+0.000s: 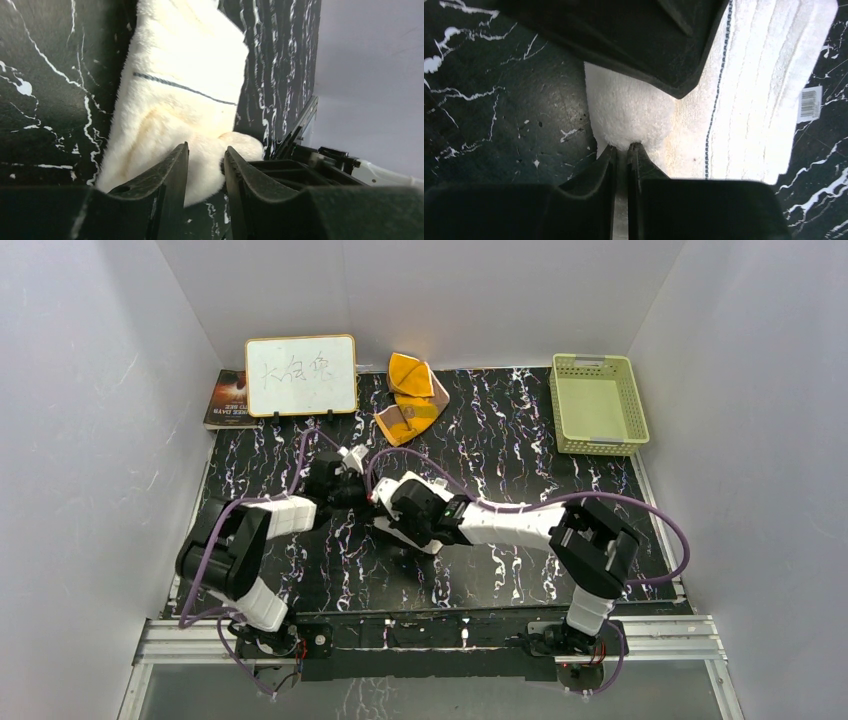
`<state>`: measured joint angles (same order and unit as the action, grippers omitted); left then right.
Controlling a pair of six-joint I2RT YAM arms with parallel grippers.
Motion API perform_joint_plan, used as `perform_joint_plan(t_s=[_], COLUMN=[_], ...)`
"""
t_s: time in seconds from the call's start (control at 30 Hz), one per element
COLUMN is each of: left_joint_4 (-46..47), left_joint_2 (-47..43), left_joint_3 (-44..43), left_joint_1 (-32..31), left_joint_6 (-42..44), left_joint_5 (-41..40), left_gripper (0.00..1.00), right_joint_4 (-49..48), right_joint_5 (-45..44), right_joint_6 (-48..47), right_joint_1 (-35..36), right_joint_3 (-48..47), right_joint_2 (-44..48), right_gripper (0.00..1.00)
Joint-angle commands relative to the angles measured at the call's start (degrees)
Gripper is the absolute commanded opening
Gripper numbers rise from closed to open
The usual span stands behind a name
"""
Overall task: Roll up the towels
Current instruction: Roll the towel at the center of the board.
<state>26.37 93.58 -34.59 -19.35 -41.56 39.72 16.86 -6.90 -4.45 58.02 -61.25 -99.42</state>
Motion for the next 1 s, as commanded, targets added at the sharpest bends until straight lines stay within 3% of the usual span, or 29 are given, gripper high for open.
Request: perform_joint_plan(t_s=[0.0,0.1,0.23,0.4,0.5,0.63,0.97], left_joint_4=[-13.61,-17.03,-17.82,-13.78,-11.87,-9.83,2.4], left_joint_2=[-9.67,-14.21,-18.32,-18.44,-17.66,-15.68,-3.01], left_joint_3=[-5.19,-6.1,-4.78,-2.1,-1.76,-2.81,-4.76], left_joint_1=[0.15,0.36,0.46,0.46,0.46,0.29,-2.75], left_joint_6=[5.04,5.22,4.53,2.3,1.32,0.56,-4.87], left_joint_5=[-3.53,-4.41,-5.16,-3.52,-2.7,-1.87,0.24], left_gripper=[0.33,0.36,0.37,0.38,0.38,0.38,0.38], right_joint_4=[-0.81,-2.92,-6.84,-7.92,-6.31,-12.45,-21.36], right_joint_5=[2.69,10.73,30.6,51.24,56.93,64.0,68.47], right_joint_6=[5.45,7.79,12.63,18.76,20.81,29.09,38.32], right_joint_1=[-4.09,-7.7,-16.58,-24.83,-26.47,-29.63,-35.17], right_joint_3=[1.66,2.45,4.1,3.9,2.79,4.98,9.65], right_joint_2=[-1.25,2.47,4.99,0.53,-4.41,-8.79,-13.44], right_gripper=[0.03,0.03,0.04,0.06,0.07,0.07,0.11])
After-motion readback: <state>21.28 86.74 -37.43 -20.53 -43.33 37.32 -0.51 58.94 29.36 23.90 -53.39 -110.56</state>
